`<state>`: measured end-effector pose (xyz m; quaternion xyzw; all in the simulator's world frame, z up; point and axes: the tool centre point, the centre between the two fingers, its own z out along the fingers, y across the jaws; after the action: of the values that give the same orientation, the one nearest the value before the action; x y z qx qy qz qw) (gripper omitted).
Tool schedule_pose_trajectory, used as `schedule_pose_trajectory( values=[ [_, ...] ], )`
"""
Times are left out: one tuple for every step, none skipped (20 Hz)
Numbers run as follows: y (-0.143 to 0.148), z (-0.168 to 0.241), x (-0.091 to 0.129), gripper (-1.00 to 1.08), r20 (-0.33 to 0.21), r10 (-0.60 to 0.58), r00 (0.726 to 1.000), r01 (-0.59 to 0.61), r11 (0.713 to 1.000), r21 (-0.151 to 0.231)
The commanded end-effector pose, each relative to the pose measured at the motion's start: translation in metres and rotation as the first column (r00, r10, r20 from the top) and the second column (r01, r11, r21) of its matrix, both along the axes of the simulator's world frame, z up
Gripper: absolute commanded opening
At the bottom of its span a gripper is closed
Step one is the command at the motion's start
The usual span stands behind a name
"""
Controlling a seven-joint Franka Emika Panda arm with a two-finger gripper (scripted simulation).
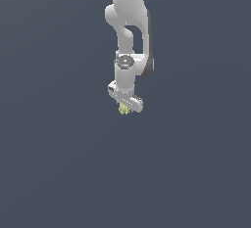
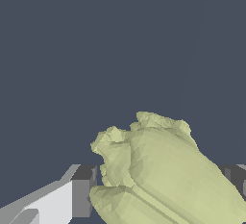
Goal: Pick up the object and move it to a goal position.
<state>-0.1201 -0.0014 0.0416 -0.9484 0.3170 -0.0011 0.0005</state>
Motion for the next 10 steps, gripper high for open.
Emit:
schedule_pose_trajectory(
  values=[
    [-0.0001, -0.0015, -0.0007, -1.00, -0.002, 0.000, 1.000, 0.000, 1.000, 0.000],
    [-0.0001, -0.0015, -0.0007, -1.00, -0.002, 0.000, 1.000, 0.000, 1.000, 0.000],
    [-0.0001, -0.0015, -0.0007, -1.00, -0.002, 0.000, 1.000, 0.000, 1.000, 0.000],
    [-0.0001, -0.0015, -0.0007, -1.00, -0.002, 0.000, 1.000, 0.000, 1.000, 0.000],
    [-0.0001, -0.0015, -0.0007, -1.00, -0.002, 0.000, 1.000, 0.000, 1.000, 0.000],
    [-0.0001, -0.0015, -0.0007, -1.00, -0.002, 0.000, 1.000, 0.000, 1.000, 0.000],
    [0.0003, -0.0002, 0.0001, -1.00, 0.000, 0.001, 1.000, -0.001, 1.000, 0.000],
    [0.0005, 0.0000, 0.0003, -1.00, 0.000, 0.001, 1.000, -0.001, 1.000, 0.000],
    [0.0013, 0.0005, 0.0009, -1.00, 0.000, 0.001, 1.000, -0.001, 1.000, 0.000],
    [0.0026, 0.0012, 0.0019, -1.00, 0.000, 0.001, 1.000, -0.001, 1.000, 0.000]
  ],
)
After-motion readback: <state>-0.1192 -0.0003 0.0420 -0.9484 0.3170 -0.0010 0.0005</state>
